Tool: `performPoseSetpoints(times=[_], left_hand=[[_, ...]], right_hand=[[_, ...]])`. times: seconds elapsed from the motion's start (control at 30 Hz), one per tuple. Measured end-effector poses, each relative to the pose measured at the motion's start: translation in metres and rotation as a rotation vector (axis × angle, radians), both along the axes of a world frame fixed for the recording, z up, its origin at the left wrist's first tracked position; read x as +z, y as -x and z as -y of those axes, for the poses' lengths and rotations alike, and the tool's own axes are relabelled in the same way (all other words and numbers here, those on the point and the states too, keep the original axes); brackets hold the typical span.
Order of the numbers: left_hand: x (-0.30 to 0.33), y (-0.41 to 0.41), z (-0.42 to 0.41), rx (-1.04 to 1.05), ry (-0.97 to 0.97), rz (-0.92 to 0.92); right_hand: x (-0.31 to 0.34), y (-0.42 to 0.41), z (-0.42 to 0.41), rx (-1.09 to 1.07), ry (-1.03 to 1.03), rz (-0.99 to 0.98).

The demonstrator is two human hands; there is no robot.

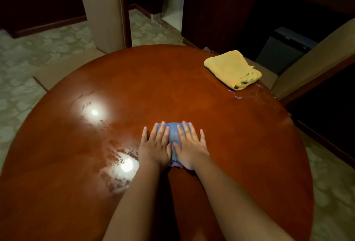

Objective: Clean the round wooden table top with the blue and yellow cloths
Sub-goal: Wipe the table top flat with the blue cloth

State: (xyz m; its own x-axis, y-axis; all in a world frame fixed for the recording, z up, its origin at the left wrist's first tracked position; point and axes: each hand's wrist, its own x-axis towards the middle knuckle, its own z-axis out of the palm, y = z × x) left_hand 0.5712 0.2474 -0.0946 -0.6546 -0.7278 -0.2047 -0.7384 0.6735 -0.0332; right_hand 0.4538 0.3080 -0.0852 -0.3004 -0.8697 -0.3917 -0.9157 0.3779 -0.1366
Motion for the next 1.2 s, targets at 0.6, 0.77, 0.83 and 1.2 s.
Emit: performPoseSetpoints(times=[0.6,0.77,0.83,1.2], left_hand=[[0.011,0.016,-0.042,-0.024,0.004,-0.068],[0.012,0.024,-0.079,-0.115,-0.069,0.026],[0.011,0.031,-0.088,-0.141,-0.067,0.036],[0.014,0.125,-0.102,-0.212,-0.072,0.024]], right_hand=[[0.007,0.015,-0.046,-0.021,-0.043,0.006],[0.009,0.020,-0.095,-0.086,-0.074,-0.021],[0.009,0.026,-0.106,-0.097,-0.072,-0.035],[0.002,0.115,-0.129,-0.175,-0.011,-0.045]])
